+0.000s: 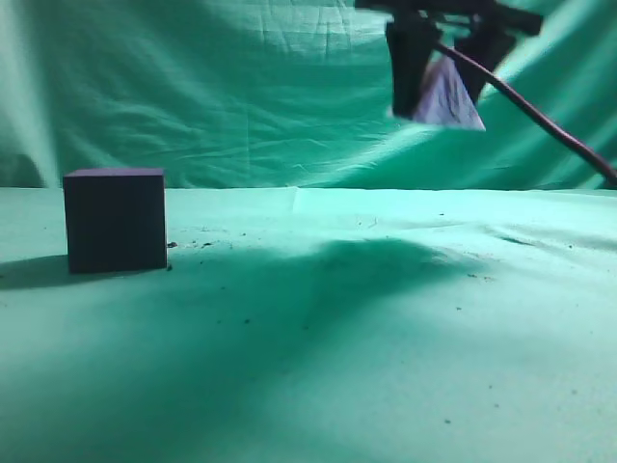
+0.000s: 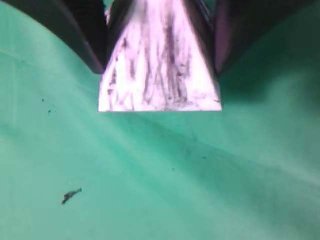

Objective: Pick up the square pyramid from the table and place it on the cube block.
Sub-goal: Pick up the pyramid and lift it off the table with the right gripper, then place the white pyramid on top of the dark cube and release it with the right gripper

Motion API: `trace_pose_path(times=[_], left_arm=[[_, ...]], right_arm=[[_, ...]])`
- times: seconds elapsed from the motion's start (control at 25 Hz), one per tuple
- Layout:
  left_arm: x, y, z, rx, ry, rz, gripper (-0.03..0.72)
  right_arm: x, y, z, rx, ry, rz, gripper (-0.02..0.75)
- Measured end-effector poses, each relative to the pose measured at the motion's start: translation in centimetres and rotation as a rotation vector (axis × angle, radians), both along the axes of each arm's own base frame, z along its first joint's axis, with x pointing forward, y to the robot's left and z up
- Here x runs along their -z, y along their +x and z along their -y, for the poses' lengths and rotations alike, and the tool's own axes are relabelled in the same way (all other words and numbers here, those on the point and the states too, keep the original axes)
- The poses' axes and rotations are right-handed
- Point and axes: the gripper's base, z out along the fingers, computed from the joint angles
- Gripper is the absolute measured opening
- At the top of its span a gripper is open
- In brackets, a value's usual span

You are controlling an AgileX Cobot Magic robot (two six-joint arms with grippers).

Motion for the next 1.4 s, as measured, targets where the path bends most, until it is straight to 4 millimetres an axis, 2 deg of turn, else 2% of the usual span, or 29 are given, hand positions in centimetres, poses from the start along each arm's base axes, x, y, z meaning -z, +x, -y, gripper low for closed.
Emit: trace_pose_path(times=[0.08, 0.12, 0.28, 0.4, 0.52, 0.64, 1.0, 1.24, 1.28, 1.4], left_arm=[[0.0, 0.0, 0.0, 0.000, 0.000, 0.000, 0.000], [0.0, 0.0, 0.0, 0.000, 0.000, 0.000, 0.000], [0.0, 0.0, 0.0, 0.000, 0.000, 0.000, 0.000], [0.0, 0.0, 0.0, 0.000, 0.000, 0.000, 0.000], [0.0, 0.0, 0.0, 0.000, 0.000, 0.000, 0.000], [0.0, 0.0, 0.0, 0.000, 0.000, 0.000, 0.000], [0.0, 0.0, 0.0, 0.000, 0.000, 0.000, 0.000], [0.0, 0.0, 0.0, 0.000, 0.000, 0.000, 0.000], [0.0, 0.0, 0.0, 0.000, 0.000, 0.000, 0.000], [0.0, 0.0, 0.0, 0.000, 0.000, 0.000, 0.000]], right_arm=[[-1.7, -0.6, -1.6, -0.042, 0.020, 0.044, 0.386], [-2.6, -1.3, -3.0, -0.080, 0.031, 0.064, 0.386], [-4.8, -5.5, -10.1, -0.276, 0.062, 0.141, 0.386], [-4.7, -8.7, -15.0, -0.415, 0.048, 0.177, 0.386], [-3.1, -9.9, -18.0, -0.479, 0.030, 0.172, 0.386], [-1.3, -9.8, -19.4, -0.499, 0.006, 0.156, 0.386], [2.5, -9.2, -20.3, -0.504, -0.046, 0.100, 0.386], [2.9, -9.0, -20.6, -0.503, -0.033, 0.102, 0.386], [2.5, -9.0, -20.7, -0.502, -0.018, 0.122, 0.333], [2.3, -8.8, -21.0, -0.501, 0.006, 0.153, 0.327]])
